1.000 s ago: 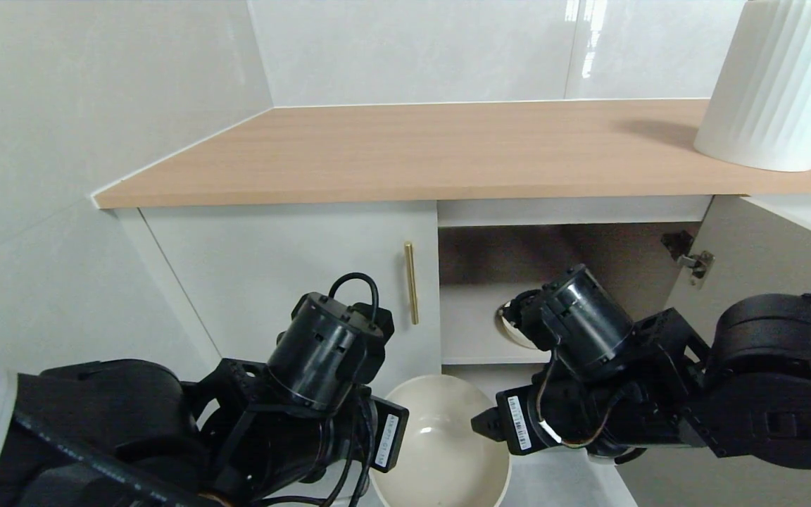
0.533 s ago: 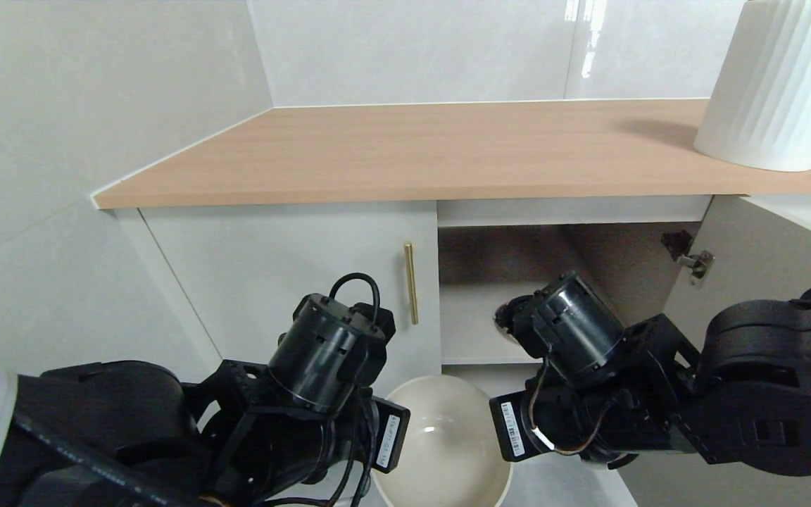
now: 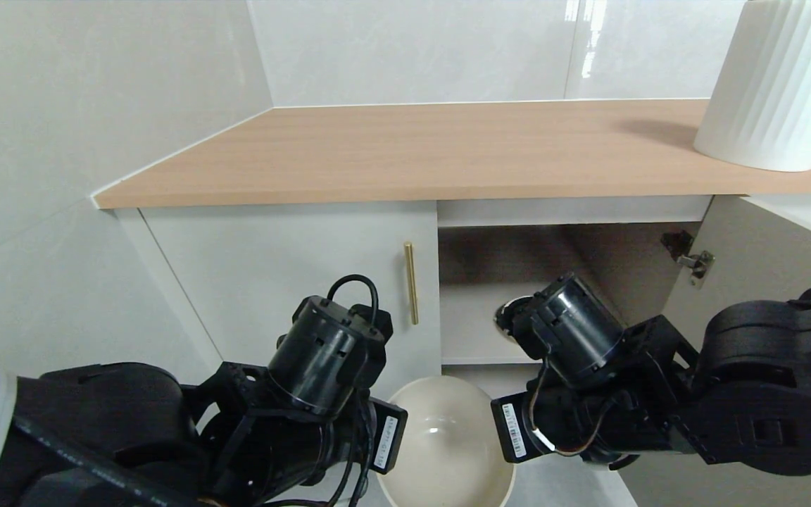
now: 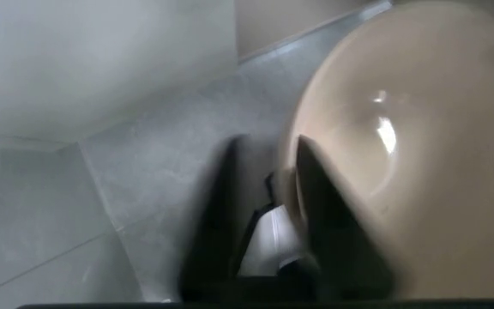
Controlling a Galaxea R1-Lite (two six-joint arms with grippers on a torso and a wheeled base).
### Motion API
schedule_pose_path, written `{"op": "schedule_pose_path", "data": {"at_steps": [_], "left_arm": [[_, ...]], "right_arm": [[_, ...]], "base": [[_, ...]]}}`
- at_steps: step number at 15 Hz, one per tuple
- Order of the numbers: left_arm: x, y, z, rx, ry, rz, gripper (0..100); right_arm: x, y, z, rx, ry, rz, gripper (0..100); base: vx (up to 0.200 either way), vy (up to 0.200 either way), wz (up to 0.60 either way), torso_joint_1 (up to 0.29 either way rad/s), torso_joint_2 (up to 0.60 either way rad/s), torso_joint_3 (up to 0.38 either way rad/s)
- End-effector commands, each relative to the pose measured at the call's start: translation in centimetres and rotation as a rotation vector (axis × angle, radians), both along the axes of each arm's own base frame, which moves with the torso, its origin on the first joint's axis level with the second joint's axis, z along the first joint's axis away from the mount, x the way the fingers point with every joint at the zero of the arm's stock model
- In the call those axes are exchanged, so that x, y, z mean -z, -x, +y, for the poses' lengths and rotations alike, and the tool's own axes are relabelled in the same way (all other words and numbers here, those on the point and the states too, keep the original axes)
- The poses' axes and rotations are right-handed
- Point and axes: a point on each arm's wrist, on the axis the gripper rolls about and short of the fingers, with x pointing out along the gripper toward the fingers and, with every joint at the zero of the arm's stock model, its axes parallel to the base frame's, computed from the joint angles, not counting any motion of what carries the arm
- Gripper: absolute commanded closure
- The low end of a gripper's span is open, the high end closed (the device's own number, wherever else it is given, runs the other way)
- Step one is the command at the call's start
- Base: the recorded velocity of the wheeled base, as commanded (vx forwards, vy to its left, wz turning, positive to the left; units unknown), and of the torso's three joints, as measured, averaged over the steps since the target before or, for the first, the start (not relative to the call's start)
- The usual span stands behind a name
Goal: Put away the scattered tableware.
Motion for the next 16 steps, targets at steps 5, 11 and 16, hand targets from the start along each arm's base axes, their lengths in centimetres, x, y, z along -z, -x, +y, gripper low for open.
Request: {"op": "schedule_pose_path", "data": {"at_steps": [5, 11, 16], "left_arm": [[-0.3, 0.0, 0.0, -0.001, 0.011, -0.009, 0], [-1.0, -0.2, 0.1, -0.05, 0.046, -0.025, 0], [-1.6, -0.1, 0.4, -0.059, 0.068, -0.038, 0]], "right_arm": [[0.0, 0.0, 0.1, -0.003, -0.005, -0.001, 100], [0.9, -3.5, -1.7, 0.2, 0.006, -0.014, 100], [4.4, -9.6, -5.6, 0.481, -0.044, -0.02, 100]], "base": [[0.0, 0.0, 0.0, 0.0, 0.0, 0.0], [0.0, 0.0, 0.0, 0.0, 0.0, 0.0], [0.0, 0.0, 0.0, 0.0, 0.0, 0.0]]}}
